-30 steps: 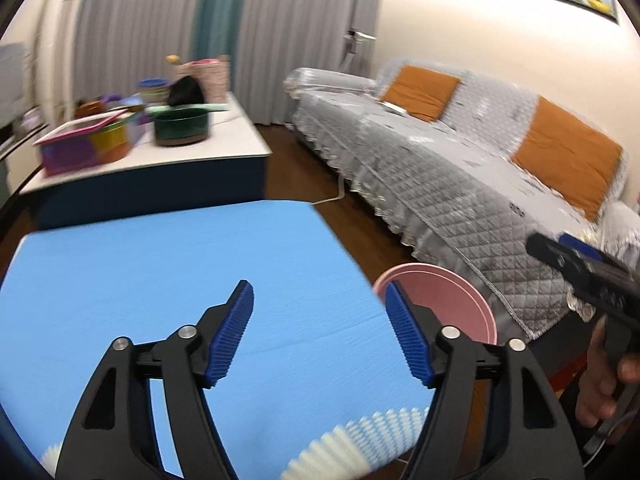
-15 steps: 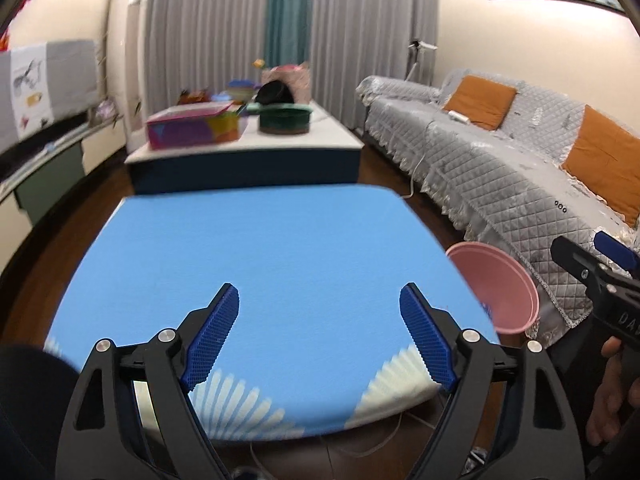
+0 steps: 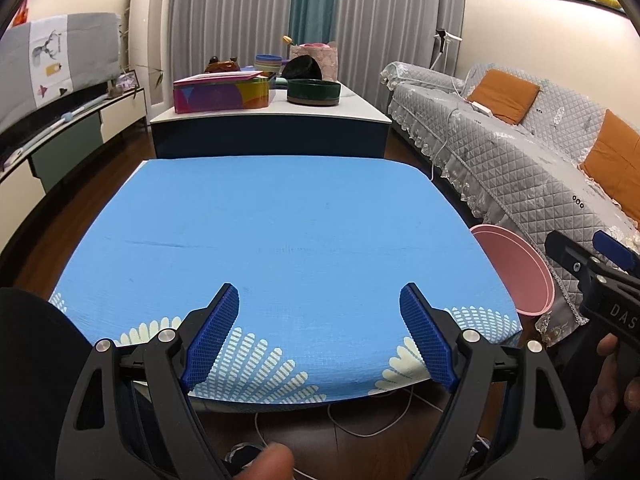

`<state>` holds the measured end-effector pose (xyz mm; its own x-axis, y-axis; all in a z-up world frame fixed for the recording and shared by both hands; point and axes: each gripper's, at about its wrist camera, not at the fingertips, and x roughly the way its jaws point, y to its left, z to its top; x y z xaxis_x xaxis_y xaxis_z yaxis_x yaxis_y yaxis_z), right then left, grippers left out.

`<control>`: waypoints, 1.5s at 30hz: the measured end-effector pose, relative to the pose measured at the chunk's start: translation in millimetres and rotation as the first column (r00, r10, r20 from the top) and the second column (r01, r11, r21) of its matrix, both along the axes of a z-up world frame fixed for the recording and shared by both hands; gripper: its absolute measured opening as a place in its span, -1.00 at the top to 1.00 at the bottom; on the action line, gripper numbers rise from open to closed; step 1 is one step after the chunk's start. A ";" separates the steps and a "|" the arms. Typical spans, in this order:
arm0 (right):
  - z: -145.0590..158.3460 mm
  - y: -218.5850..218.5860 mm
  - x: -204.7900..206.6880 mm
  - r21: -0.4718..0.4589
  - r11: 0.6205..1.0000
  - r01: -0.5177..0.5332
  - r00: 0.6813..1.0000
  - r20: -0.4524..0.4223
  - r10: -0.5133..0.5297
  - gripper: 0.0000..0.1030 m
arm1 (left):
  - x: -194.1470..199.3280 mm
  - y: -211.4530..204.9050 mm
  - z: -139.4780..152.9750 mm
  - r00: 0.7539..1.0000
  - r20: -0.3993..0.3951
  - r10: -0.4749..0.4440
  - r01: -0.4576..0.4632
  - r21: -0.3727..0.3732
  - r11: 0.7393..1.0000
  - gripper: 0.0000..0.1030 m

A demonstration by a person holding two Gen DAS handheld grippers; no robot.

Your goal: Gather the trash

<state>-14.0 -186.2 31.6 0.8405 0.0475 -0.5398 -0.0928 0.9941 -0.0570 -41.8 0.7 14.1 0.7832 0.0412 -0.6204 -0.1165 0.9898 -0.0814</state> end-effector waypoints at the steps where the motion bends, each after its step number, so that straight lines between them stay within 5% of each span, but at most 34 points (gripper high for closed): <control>1: -0.7 -0.7 0.1 0.000 1.000 0.001 1.000 -0.001 -0.001 -0.90 | 0.7 -0.4 -0.2 1.000 -0.001 0.001 -0.001 -0.001 1.000 -0.56; 45: -10.5 -3.2 11.7 0.002 1.000 0.014 0.999 -0.044 -0.014 -0.90 | 8.7 -5.1 -6.0 1.000 -0.009 -0.015 0.015 -0.018 1.000 -0.56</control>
